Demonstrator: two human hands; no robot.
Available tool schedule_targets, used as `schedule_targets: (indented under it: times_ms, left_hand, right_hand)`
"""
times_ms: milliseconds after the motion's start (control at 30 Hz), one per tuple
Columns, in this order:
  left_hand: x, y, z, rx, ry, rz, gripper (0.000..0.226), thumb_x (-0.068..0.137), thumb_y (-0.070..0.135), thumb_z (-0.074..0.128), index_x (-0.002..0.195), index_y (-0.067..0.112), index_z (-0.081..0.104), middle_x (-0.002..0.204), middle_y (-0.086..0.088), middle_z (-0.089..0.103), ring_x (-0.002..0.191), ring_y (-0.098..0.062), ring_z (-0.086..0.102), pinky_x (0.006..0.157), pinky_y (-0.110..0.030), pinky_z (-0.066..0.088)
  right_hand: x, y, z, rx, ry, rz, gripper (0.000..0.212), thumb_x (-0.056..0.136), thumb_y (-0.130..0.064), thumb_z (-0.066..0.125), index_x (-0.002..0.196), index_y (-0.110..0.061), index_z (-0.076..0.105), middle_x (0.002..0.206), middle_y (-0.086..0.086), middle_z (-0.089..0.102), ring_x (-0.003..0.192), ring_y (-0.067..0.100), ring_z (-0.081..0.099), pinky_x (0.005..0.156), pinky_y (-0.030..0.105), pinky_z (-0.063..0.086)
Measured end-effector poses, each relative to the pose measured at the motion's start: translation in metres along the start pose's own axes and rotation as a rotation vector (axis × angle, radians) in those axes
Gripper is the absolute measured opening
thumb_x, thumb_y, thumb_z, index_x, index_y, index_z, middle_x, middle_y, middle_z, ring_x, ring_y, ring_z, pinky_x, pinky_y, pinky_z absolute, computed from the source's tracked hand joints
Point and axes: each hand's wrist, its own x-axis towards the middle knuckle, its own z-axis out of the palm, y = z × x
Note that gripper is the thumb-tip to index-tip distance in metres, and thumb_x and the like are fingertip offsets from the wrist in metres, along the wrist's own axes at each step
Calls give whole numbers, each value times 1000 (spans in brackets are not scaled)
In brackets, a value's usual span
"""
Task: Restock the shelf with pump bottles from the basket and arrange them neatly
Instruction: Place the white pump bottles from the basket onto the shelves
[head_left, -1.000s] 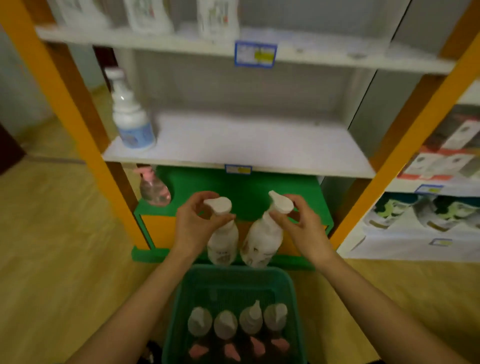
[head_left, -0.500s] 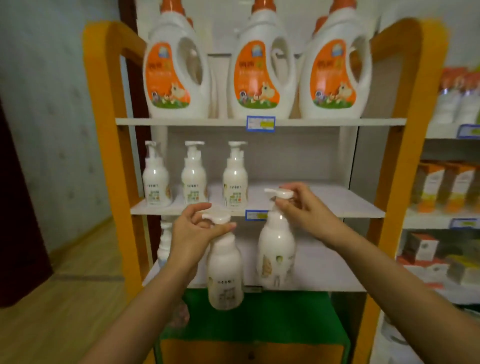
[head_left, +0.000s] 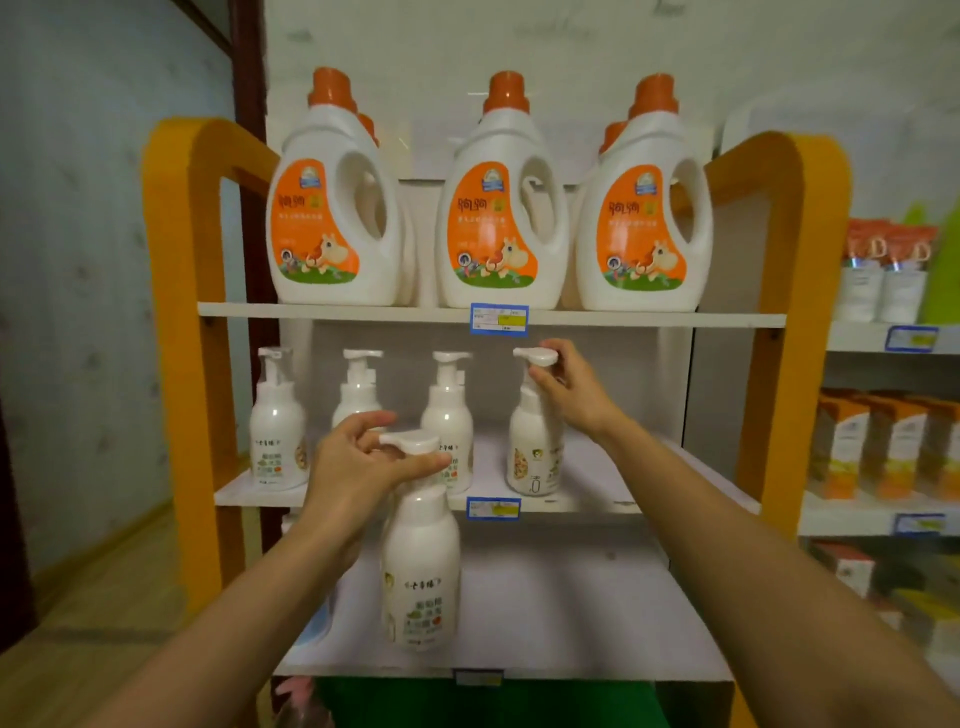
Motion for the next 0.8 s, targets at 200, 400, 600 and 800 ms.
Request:
schedule_targets:
  times_ms: [200, 400, 600, 800]
  left_hand:
    - [13, -3, 7, 29, -3, 0, 64, 56, 3, 82, 112, 14, 52, 93, -6, 68, 81, -14, 65, 62, -19, 46]
    - [18, -7, 13, 44, -3, 0, 63, 57, 4, 81, 111, 14, 51, 93, -5, 67, 81, -12, 64, 62, -17, 44]
    - [16, -4, 21, 65, 1, -1, 66, 56, 5, 82, 115, 11, 52, 90, -5, 68, 78, -9, 64, 57, -11, 47]
    - [10, 8, 34, 87, -19, 22, 64, 57, 7, 82, 113, 11, 51, 88, 2, 66, 74, -4, 61, 51, -9, 47]
  right_hand:
    - [17, 16, 13, 28, 95, 53, 34, 89, -16, 54, 121, -8, 45, 104, 5, 54, 95, 19, 51, 87, 36, 44]
    - [27, 24, 27, -15, 189, 79, 36, 89, -20, 55, 122, -9, 43, 116, 15, 59, 93, 20, 53, 82, 31, 43]
    - [21, 22, 24, -64, 63, 137, 49, 93, -26, 46, 137, -15, 28, 134, 14, 49, 121, 31, 48, 93, 32, 39]
    - [-80, 15, 23, -11, 229, -91, 37, 94, -31, 42, 129, -20, 44, 132, 6, 50, 119, 16, 47, 95, 19, 39]
